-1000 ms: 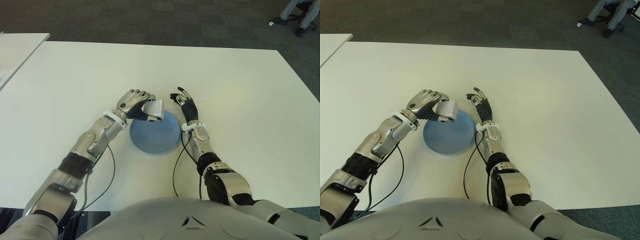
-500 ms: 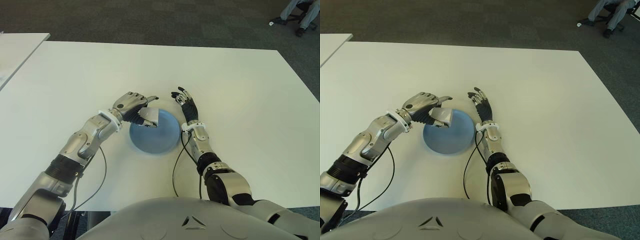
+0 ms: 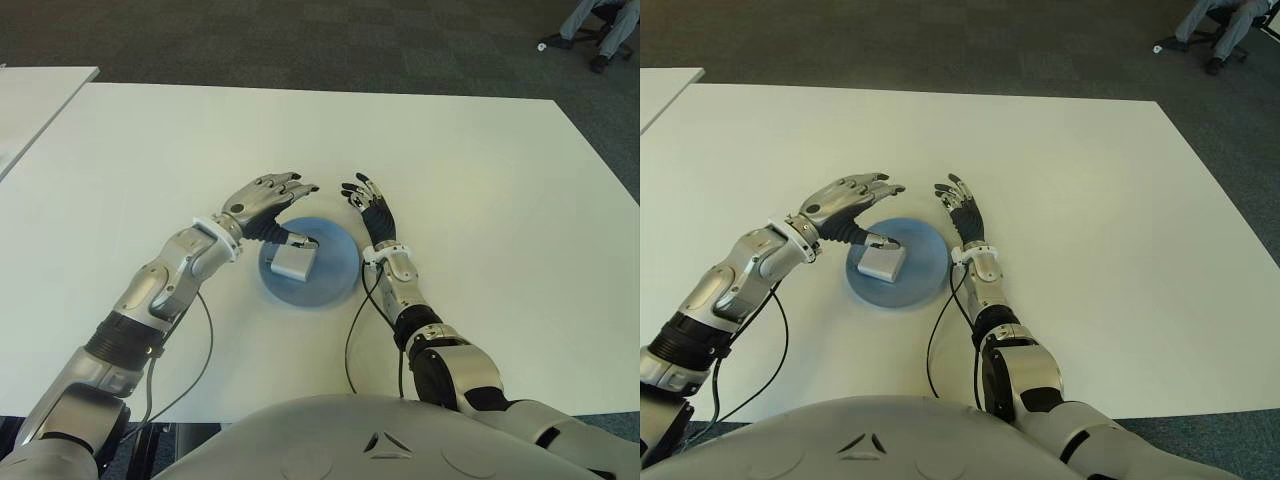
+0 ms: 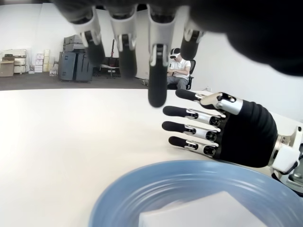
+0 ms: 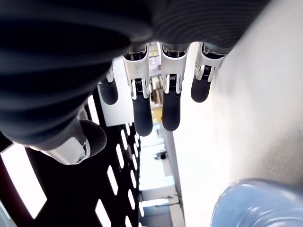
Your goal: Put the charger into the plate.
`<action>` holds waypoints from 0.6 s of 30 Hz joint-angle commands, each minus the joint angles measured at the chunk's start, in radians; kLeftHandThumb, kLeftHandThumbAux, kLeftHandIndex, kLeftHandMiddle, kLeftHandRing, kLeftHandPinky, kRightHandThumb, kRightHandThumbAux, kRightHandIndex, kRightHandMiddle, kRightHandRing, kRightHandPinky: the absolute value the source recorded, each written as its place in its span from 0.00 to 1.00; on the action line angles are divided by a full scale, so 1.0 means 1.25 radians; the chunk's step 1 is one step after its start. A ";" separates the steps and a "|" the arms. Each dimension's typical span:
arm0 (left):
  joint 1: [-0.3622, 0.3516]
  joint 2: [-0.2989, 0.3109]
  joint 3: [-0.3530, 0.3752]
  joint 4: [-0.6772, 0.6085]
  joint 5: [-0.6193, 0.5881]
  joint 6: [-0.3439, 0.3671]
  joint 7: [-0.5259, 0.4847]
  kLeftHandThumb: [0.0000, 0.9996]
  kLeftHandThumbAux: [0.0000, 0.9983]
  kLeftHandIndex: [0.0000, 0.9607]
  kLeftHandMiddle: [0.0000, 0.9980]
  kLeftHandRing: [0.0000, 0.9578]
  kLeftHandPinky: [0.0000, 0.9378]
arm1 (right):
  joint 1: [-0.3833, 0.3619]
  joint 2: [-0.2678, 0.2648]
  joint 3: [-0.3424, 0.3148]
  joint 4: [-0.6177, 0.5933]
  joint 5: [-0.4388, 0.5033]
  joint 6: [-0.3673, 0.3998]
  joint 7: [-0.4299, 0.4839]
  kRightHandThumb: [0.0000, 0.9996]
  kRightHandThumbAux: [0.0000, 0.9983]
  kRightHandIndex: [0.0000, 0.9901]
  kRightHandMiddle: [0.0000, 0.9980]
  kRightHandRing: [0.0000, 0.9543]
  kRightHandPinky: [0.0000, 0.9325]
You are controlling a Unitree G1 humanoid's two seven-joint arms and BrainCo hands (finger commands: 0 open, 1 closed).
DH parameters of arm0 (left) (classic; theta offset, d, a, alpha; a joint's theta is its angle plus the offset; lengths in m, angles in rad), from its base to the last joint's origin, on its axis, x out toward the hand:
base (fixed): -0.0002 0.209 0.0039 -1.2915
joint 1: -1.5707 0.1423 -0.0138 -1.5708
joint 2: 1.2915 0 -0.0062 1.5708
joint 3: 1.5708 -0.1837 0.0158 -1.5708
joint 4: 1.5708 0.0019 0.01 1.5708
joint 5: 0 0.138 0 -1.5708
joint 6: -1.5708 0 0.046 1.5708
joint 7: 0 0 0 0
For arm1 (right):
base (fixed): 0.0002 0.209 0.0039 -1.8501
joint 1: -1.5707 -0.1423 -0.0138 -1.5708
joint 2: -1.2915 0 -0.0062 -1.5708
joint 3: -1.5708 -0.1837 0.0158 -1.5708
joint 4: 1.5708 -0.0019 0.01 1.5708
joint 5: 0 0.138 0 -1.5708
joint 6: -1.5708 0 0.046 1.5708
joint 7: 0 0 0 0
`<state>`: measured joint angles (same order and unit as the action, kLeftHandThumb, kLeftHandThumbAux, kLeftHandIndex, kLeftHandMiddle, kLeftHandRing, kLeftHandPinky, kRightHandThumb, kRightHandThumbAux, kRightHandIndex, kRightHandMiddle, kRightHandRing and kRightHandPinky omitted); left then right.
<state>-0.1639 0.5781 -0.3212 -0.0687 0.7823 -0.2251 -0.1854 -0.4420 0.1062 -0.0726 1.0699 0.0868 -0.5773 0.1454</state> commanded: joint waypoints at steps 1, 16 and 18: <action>0.012 0.003 0.011 -0.008 -0.008 0.013 -0.017 0.27 0.26 0.00 0.00 0.00 0.00 | 0.016 0.053 -0.007 0.028 0.013 0.036 -0.001 0.00 0.56 0.12 0.30 0.26 0.17; 0.019 -0.003 0.021 -0.021 -0.004 0.021 -0.005 0.21 0.31 0.00 0.00 0.00 0.00 | 0.012 0.055 -0.009 0.031 0.012 0.047 -0.004 0.00 0.53 0.14 0.31 0.27 0.19; 0.020 -0.004 0.023 -0.024 -0.001 0.021 0.000 0.20 0.32 0.00 0.00 0.00 0.00 | 0.011 0.055 -0.009 0.032 0.011 0.047 -0.003 0.00 0.53 0.14 0.30 0.26 0.17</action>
<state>-0.1543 0.5753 -0.2934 -0.0928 0.7753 -0.2031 -0.1912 -0.4421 0.1062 -0.0780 1.0725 0.0870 -0.5757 0.1450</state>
